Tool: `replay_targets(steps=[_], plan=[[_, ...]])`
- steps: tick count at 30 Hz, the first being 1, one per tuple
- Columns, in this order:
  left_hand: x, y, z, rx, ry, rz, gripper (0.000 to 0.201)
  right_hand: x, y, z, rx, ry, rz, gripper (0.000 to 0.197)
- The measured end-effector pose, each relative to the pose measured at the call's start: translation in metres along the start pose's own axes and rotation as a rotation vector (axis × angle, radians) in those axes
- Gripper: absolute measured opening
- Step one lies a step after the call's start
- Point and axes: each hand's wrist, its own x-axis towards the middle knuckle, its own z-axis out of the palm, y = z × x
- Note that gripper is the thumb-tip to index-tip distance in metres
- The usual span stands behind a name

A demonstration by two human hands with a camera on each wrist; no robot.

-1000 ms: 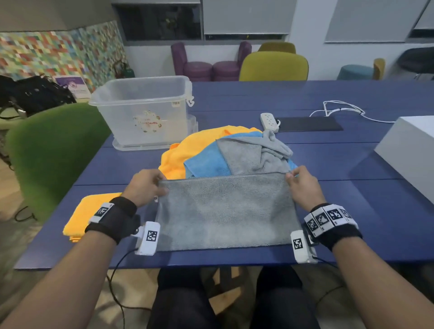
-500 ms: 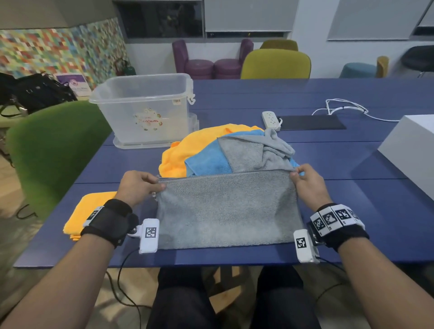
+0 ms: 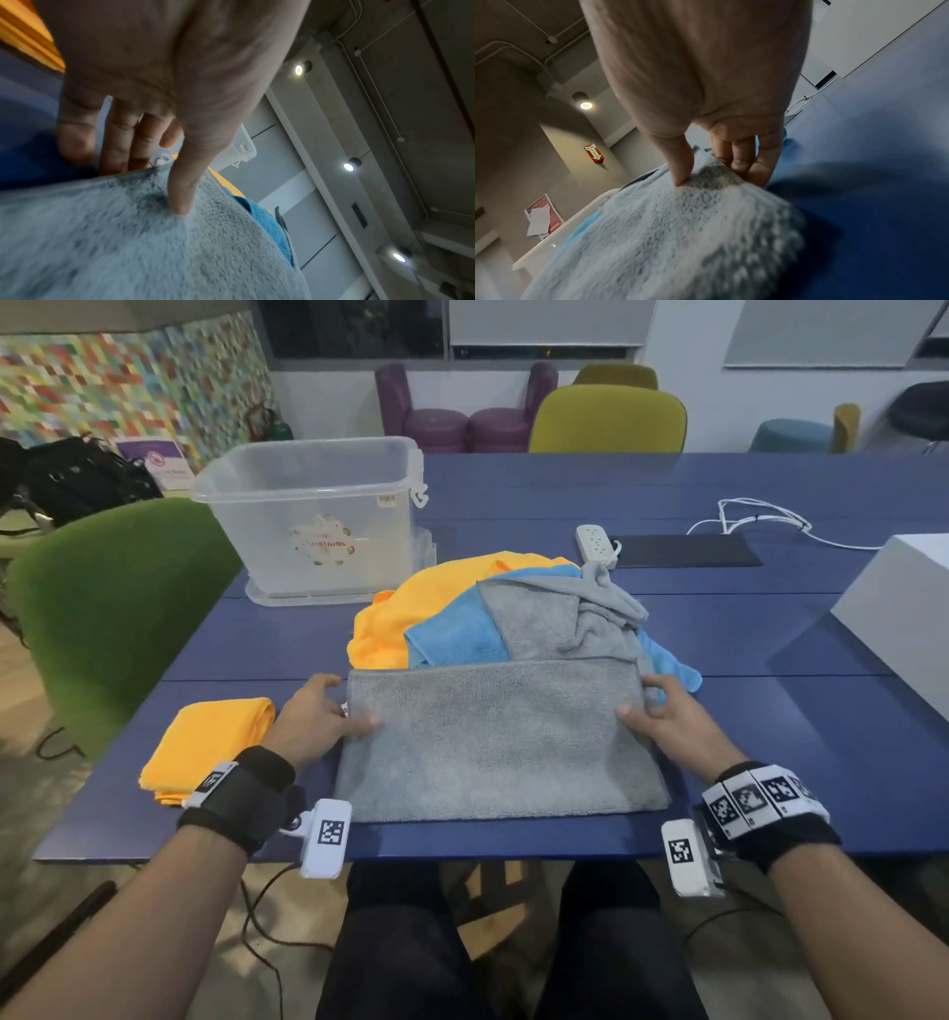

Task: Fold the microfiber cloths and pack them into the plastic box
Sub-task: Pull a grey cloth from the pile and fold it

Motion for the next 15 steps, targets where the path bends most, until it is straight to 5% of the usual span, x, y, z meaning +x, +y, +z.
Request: replay_targets(steps=[7,15], plan=[[-0.04,-0.018,0.014,0.109,-0.005,0.059,0.084,-0.035,0.015,0.005,0.013,-0.046,-0.059,0.068],[-0.064,-0.022,0.024,0.255,0.07,0.134,0.084,-0.049,0.023,0.009,-0.26,0.073,-0.091,0.079]])
